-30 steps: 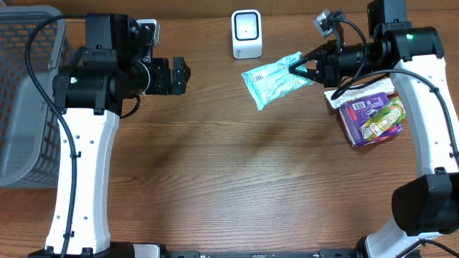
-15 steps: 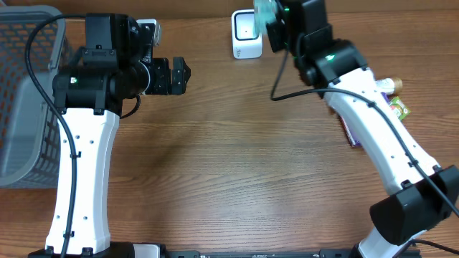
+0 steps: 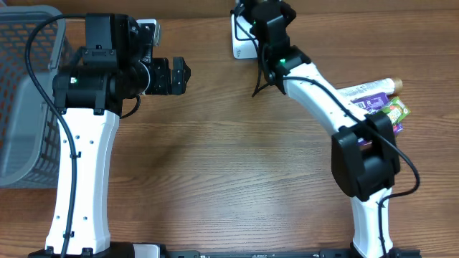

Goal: Scan the item barcode
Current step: 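Raise the wipes pack in front of the scanner with the right gripper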

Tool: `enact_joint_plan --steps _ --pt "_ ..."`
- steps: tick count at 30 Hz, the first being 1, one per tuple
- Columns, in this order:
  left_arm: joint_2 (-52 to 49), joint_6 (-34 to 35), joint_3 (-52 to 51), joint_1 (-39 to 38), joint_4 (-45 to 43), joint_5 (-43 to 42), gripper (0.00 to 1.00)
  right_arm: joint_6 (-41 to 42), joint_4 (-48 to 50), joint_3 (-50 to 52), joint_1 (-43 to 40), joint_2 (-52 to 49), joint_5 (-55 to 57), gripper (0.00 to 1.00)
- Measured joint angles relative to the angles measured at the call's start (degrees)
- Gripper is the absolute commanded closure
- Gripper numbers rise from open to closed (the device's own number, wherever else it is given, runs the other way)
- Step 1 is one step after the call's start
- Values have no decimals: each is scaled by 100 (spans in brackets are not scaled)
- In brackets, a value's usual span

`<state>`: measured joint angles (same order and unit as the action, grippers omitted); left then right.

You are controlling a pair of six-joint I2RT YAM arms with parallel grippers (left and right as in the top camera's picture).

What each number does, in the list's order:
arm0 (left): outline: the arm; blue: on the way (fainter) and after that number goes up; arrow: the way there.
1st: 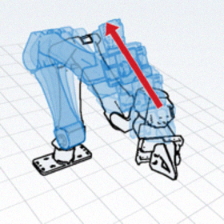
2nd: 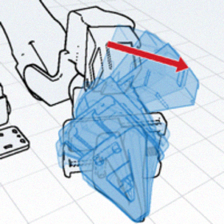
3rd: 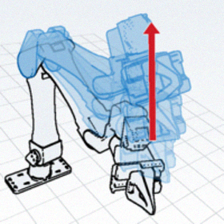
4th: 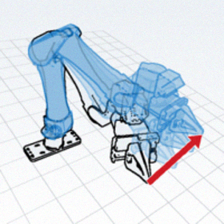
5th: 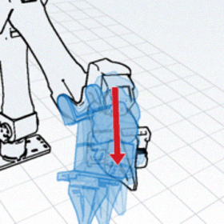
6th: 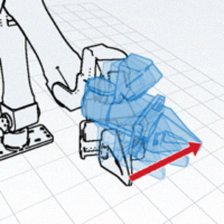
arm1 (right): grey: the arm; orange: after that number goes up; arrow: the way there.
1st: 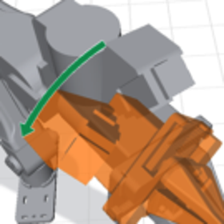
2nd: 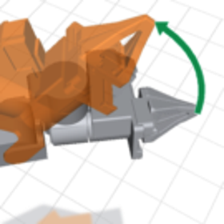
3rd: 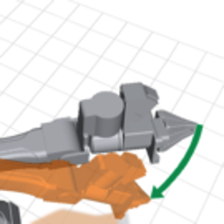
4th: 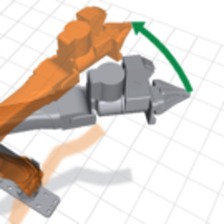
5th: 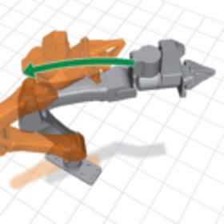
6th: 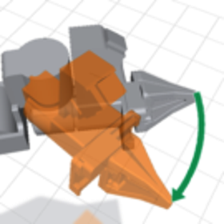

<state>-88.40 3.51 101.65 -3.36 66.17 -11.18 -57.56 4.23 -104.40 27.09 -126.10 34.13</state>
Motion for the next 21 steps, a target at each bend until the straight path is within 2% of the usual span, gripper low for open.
enact_joint_plan --steps 5,9,21 --pt "0 0 0 0 -2 0 0 -1539 914 -7 52 -564 83 96" --pt "-2 0 0 0 0 0 0 -2055 1069 -4 164 -1003 85 96" --pt "0 0 0 0 0 0 0 -3014 1237 -4 549 -1027 -26 96"
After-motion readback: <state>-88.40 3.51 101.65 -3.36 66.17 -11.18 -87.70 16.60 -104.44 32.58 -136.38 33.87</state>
